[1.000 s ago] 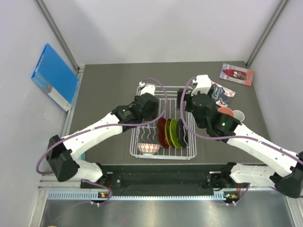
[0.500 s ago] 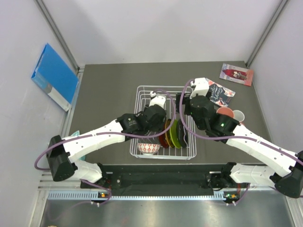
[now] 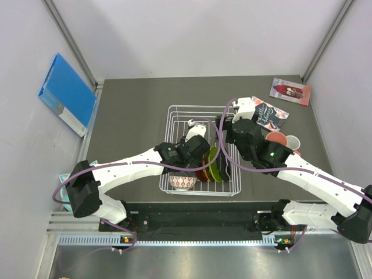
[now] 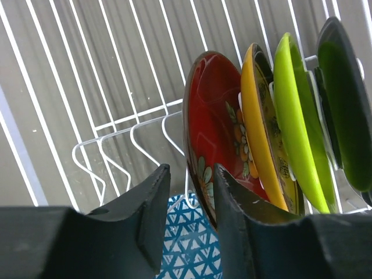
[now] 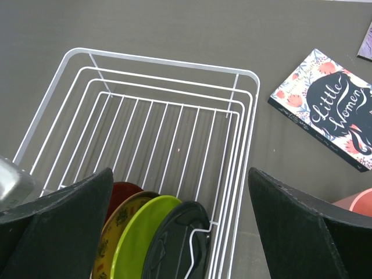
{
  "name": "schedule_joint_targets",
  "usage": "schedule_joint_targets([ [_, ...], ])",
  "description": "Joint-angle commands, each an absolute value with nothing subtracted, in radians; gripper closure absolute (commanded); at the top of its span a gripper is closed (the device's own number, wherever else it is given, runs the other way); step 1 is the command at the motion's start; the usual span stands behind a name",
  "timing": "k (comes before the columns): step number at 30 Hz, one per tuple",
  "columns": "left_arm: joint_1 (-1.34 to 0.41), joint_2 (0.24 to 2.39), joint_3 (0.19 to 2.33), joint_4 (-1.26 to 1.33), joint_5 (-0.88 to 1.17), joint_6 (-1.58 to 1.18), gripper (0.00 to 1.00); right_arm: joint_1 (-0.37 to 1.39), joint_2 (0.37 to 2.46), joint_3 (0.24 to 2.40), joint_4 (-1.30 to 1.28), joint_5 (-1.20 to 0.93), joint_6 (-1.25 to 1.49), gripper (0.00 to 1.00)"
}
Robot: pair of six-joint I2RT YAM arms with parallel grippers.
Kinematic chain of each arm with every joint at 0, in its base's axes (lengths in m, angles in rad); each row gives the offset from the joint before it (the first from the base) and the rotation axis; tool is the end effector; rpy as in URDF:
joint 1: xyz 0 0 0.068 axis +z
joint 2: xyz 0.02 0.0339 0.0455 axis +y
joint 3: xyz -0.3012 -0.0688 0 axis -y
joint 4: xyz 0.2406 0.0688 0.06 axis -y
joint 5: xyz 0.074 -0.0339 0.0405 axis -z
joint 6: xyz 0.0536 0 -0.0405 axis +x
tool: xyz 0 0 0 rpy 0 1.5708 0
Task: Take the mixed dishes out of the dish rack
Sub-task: Pick up the plate from the dish rack.
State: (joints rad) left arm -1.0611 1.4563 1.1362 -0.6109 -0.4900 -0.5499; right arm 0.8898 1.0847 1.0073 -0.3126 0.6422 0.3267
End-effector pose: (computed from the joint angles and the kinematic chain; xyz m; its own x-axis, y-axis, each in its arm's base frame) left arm 0.1710 -0.2542 0.2967 -0.6646 0.2439 -0.7063 0.3352 0.9421 0.0099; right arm 0.1710 0.1600 0.3766 -0.3144 0.0202 -0.9491 -0.1821 0.9799 0.0811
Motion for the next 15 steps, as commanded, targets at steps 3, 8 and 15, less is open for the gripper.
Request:
schedule_joint_targets([
  [3,-1.065,1.466,1.111,-0.578,-0.508,-0.568,0.65,0.894,1.072,1.008,-0.298,0.643,0.341,0.02],
  [8,-1.065,1.46,1.1,-0.577,-0.505,-0.568,0.89,0.894,1.075,1.011,-0.298,0.646,0.344,0.03],
  [15,-1.065,1.425,1.111,-0.586,-0.506,-0.56,1.0,0.894,1.08,1.015,-0.299,0.644,0.345,0.03],
])
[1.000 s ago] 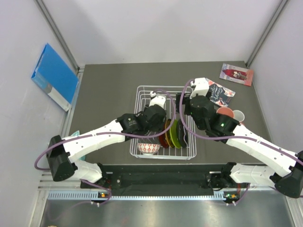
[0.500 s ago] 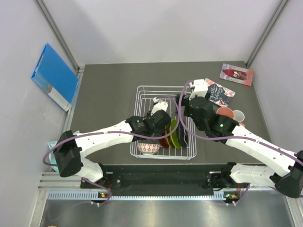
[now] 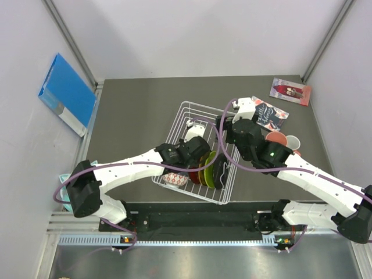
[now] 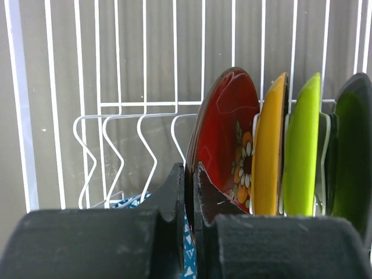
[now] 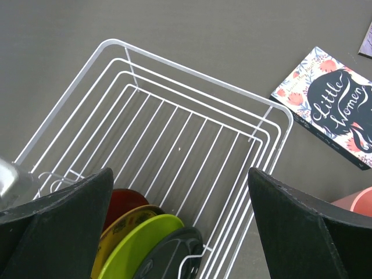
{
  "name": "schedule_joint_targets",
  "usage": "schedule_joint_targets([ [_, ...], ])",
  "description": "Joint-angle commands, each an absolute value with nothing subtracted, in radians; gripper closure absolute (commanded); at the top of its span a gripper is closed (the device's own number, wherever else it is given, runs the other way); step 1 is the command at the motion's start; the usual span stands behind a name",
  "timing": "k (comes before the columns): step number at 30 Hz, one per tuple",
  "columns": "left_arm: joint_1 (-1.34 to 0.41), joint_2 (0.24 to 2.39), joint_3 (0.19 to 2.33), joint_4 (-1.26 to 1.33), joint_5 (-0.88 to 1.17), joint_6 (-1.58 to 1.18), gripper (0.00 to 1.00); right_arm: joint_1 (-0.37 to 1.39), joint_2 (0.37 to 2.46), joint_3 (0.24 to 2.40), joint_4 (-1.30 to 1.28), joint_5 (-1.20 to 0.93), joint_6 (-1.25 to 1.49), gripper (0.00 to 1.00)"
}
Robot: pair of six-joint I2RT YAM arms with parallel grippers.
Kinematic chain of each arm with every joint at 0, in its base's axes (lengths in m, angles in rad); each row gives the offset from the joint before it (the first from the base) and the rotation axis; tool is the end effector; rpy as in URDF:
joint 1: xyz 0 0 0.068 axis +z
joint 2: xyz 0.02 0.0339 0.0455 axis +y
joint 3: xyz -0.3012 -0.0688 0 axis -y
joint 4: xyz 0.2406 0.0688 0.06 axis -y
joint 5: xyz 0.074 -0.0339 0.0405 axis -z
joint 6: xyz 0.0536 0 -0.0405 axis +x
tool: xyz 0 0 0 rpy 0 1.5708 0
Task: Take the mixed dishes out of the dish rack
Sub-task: Pick up the plate from the dish rack.
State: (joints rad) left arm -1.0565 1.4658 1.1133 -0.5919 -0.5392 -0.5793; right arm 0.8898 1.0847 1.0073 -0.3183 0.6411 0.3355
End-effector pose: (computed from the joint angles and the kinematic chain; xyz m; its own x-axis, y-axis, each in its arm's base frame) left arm 0.1741 -0.2523 0.2891 -0.6614 0.2157 -0.7183 0.2831 0.9587 0.0272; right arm 0.1708 0.1599 0.3759 -0.3198 0.0245 -0.9472 -0.1800 0.9799 0.0861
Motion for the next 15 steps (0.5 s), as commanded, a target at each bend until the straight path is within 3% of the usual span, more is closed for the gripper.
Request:
schedule_joint_targets([
  [1,-1.065,1.424,1.115,-0.591,-0.508,-0.558,1.0,0.894,1.078,1.015,-0.299,0.644,0.345,0.03],
  [15,-1.095,1.376,1.157,-0.608,-0.659,-0.601,1.0,0.894,1.066,1.002,-0.298,0.663,0.345,0.03],
])
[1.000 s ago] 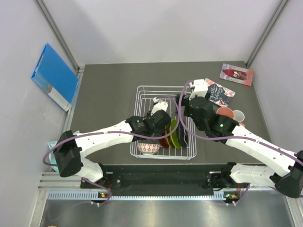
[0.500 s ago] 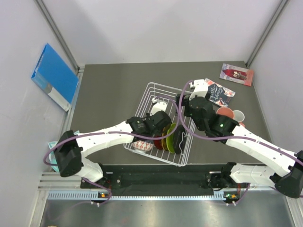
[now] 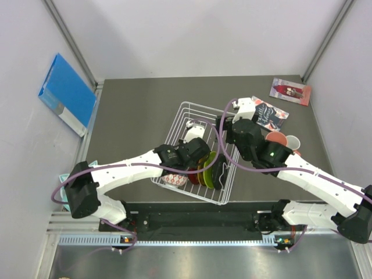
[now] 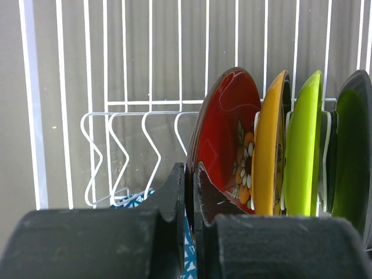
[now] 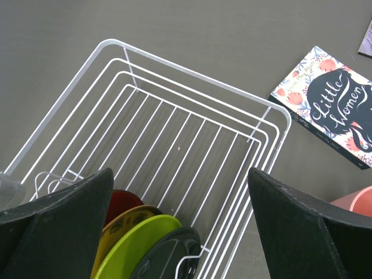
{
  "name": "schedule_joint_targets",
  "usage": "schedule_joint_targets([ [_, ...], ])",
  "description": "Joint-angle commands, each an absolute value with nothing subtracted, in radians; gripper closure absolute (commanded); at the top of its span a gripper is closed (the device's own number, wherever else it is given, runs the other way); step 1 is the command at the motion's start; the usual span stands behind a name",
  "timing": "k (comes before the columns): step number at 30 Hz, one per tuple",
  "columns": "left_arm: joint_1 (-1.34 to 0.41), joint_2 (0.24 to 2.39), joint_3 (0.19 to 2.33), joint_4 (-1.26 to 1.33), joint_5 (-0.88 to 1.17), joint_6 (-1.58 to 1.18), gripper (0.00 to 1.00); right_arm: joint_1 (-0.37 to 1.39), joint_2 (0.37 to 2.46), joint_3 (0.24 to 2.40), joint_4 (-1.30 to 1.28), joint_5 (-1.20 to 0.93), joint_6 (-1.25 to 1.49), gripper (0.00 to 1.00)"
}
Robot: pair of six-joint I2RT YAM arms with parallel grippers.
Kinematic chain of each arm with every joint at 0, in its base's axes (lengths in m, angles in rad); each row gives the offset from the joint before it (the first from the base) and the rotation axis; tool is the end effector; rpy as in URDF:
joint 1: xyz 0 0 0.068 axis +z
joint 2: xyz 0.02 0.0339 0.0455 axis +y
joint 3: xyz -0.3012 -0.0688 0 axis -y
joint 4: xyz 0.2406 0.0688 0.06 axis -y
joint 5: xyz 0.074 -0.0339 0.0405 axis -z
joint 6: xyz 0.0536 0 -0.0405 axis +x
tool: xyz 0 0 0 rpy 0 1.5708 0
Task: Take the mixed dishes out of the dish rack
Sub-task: Pick up the plate from the dish rack.
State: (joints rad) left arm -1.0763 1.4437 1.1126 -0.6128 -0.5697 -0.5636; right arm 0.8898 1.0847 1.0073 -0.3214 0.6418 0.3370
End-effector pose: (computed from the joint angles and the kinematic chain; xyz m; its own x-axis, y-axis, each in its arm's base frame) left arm 0.1672 -0.2492 0.2943 -0.6406 0.2403 -0.7293 0.2943 0.9541 0.0559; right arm 0.1707 0.1597 0.3756 -0.3217 0.0237 -0.9466 -0.1787 0.9802 0.0853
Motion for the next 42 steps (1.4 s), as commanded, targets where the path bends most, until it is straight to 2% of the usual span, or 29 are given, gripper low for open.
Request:
schedule_joint_targets([
  [1,-1.097,1.365,1.157,-0.603,-0.676,-0.601,1.0,0.894,1.063,1.002,-0.298,0.666,0.345,0.03],
  [10,-1.132,1.358,1.209,-0.589,-0.837,-0.58,1.0,0.896,1.071,1.003,-0.298,0.67,0.344,0.03],
  [21,-1.137,1.279,1.296,-0.538,-0.988,-0.41,1.0,0.891,1.031,1.055,-0.302,0.695,0.359,0.04],
  [26,-1.131,1.252,1.361,-0.531,-1.017,-0.361,1.0,0.862,1.008,1.071,-0.291,0.637,0.38,0.09],
  [28,-1.1,1.212,1.364,-0.503,-0.964,-0.377,1.0,0.832,1.008,1.084,-0.299,0.527,0.405,0.16],
  [34,-0.927,1.123,1.316,-0.427,-0.568,-0.494,1.0,0.657,0.994,1.089,-0.265,0.195,0.482,0.28],
  [39,-0.769,1.043,1.206,-0.289,-0.18,-0.58,1.0,0.591,1.008,1.092,-0.207,0.0,0.512,0.31],
  [42,-0.718,1.04,1.183,-0.224,-0.045,-0.612,1.0,0.571,1.026,1.095,-0.173,-0.108,0.535,0.31],
])
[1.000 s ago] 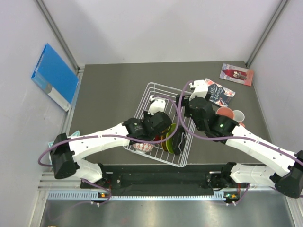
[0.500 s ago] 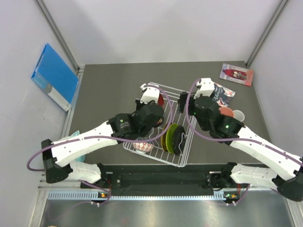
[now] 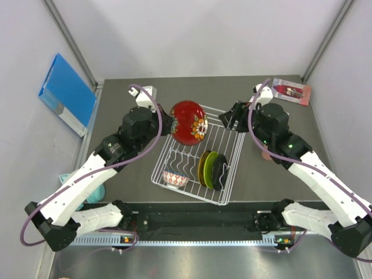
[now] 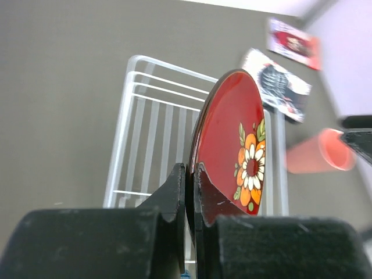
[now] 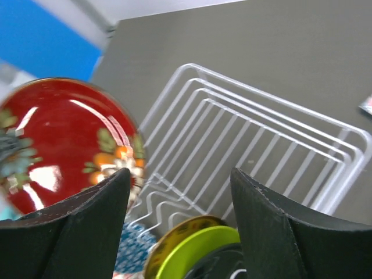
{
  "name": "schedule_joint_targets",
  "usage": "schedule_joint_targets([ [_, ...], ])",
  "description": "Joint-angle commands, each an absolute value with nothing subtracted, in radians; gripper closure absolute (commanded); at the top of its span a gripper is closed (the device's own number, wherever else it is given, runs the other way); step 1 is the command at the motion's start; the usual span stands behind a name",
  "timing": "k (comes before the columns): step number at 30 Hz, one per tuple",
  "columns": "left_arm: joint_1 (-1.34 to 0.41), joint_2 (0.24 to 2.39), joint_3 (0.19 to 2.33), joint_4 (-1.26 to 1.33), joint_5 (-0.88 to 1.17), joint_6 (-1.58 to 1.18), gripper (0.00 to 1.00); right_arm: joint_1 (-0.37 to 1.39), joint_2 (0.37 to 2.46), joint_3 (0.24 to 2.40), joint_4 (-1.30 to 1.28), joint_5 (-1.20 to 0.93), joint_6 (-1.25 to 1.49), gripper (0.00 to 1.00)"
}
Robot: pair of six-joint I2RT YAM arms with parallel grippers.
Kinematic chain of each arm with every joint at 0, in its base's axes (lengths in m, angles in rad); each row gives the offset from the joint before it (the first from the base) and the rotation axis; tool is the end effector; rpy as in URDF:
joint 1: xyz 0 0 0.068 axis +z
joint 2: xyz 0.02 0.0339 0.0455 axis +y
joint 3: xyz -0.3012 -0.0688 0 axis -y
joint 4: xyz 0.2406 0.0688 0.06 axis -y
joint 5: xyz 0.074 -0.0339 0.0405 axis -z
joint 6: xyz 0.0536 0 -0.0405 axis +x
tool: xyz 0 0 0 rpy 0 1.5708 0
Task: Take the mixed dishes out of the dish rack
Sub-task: Pick up the plate from the dish rack, then place the plate at the center of the board.
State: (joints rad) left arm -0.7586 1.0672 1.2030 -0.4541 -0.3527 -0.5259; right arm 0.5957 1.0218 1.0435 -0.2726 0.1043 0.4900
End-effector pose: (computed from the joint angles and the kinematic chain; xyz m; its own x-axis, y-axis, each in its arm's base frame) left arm 0.1746 -0.1399 0.4304 -0.4010 -0.2690 -0.8757 0.2384 0.8923 -0.3833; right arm 0.1897 0.1218 0.4040 -0.4047 0.2912 -0.8669 -0.3220 0.8419 0.4331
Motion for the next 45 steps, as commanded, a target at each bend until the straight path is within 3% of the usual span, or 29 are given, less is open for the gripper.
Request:
schedule_joint_targets([
  [1,-0.712,1.039,1.18,-0.21,-0.029,-0.62,1.0,0.566,1.029,1.095,-0.146,-0.129,0.543,0.31],
  [12,-0.692,1.039,1.163,-0.146,0.066,-0.634,1.0,0.517,1.032,1.054,-0.055,-0.301,0.607,0.33],
  [19,-0.684,1.032,1.157,-0.132,0.066,-0.64,1.0,0.517,1.016,0.99,-0.057,-0.324,0.598,0.52],
  [27,-0.683,1.034,1.149,-0.123,0.072,-0.65,1.0,0.515,0.992,0.859,-0.008,-0.354,0.609,0.67],
  [33,-0.681,1.039,1.138,-0.114,0.084,-0.661,1.0,0.515,0.992,0.847,0.041,-0.403,0.617,0.98],
  [37,-0.681,1.042,1.128,-0.12,0.074,-0.663,1.0,0.515,0.982,0.85,0.049,-0.423,0.617,1.0],
  [40,-0.68,1.046,1.12,-0.129,0.051,-0.654,0.78,0.515,0.974,0.861,0.037,-0.42,0.615,1.0],
  [41,-0.677,1.049,1.12,-0.136,0.042,-0.65,0.5,0.515,0.97,0.868,0.032,-0.42,0.615,1.0],
  [45,-0.67,1.061,1.12,-0.169,0.009,-0.647,0.17,0.515,0.969,0.896,0.009,-0.419,0.606,1.0],
])
